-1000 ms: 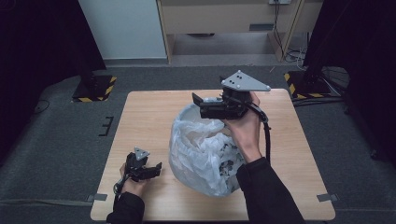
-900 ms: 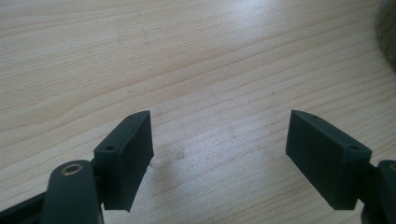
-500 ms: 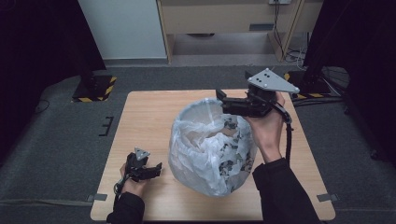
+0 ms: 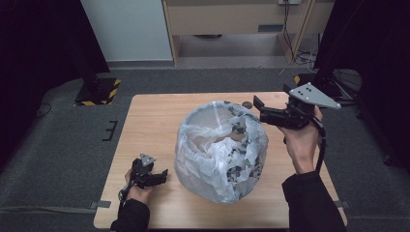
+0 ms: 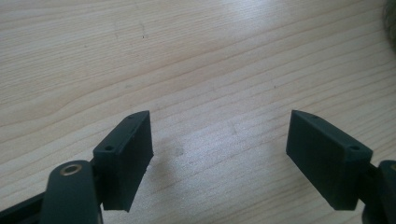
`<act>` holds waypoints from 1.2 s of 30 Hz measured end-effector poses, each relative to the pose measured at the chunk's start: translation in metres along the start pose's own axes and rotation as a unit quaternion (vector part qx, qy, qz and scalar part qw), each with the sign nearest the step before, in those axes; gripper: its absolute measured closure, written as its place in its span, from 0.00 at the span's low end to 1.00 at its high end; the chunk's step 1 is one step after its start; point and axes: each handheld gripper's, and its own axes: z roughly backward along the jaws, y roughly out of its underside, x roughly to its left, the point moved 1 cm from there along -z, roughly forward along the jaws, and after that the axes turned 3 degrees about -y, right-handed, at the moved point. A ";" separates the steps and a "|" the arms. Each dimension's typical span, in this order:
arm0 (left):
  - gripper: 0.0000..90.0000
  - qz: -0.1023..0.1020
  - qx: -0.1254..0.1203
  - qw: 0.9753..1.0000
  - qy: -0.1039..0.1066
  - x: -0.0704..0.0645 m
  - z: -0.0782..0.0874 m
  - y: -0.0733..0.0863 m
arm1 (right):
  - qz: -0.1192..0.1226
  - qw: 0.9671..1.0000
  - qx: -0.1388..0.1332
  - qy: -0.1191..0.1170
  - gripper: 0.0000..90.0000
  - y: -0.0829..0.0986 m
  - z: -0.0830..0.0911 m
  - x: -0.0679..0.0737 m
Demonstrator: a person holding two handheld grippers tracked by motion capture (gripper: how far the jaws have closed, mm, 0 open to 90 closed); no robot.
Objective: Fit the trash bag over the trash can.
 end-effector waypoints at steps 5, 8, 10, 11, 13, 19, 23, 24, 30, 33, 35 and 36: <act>0.25 0.006 0.001 1.000 -0.002 0.002 0.000 0.000 | -0.010 1.000 0.010 0.008 0.02 0.022 0.008 -0.016; 0.25 0.010 0.002 1.000 -0.004 0.003 -0.001 0.000 | -0.019 1.000 0.016 0.017 0.02 0.035 0.013 -0.027; 0.24 0.010 0.003 1.000 -0.004 0.003 -0.001 0.000 | -0.022 0.999 0.021 0.020 0.02 0.044 0.016 -0.032; 0.24 0.010 0.004 1.000 -0.004 0.003 -0.001 0.000 | -0.022 0.999 0.023 0.022 0.02 0.047 0.017 -0.033; 0.24 0.009 0.005 1.000 -0.005 0.003 -0.002 0.000 | -0.025 0.999 0.028 0.024 0.02 0.060 0.020 -0.037; 0.24 0.011 0.007 1.000 -0.006 0.004 -0.002 0.001 | -0.035 0.997 0.062 0.027 0.01 0.100 0.022 -0.045; 0.24 0.010 0.008 1.000 -0.007 0.004 -0.003 0.001 | -0.041 0.995 0.082 0.025 0.01 0.125 0.021 -0.044; 0.24 0.010 0.008 1.000 -0.006 0.004 -0.003 0.001 | -0.043 0.995 0.086 0.024 0.01 0.129 0.021 -0.044; 0.23 0.015 0.008 1.000 -0.007 0.006 -0.001 0.001 | -0.040 0.991 0.127 0.018 0.01 0.165 0.022 -0.040; 0.22 0.015 0.010 1.000 -0.009 0.007 -0.001 0.002 | -0.040 0.988 0.147 0.017 0.01 0.179 0.024 -0.040; 0.22 0.011 0.012 1.000 -0.012 0.007 -0.001 0.002 | -0.036 0.987 0.157 0.015 0.01 0.188 0.026 -0.042; 0.21 0.010 0.013 1.000 -0.013 0.007 -0.001 0.002 | -0.037 0.986 0.163 0.016 0.01 0.192 0.027 -0.043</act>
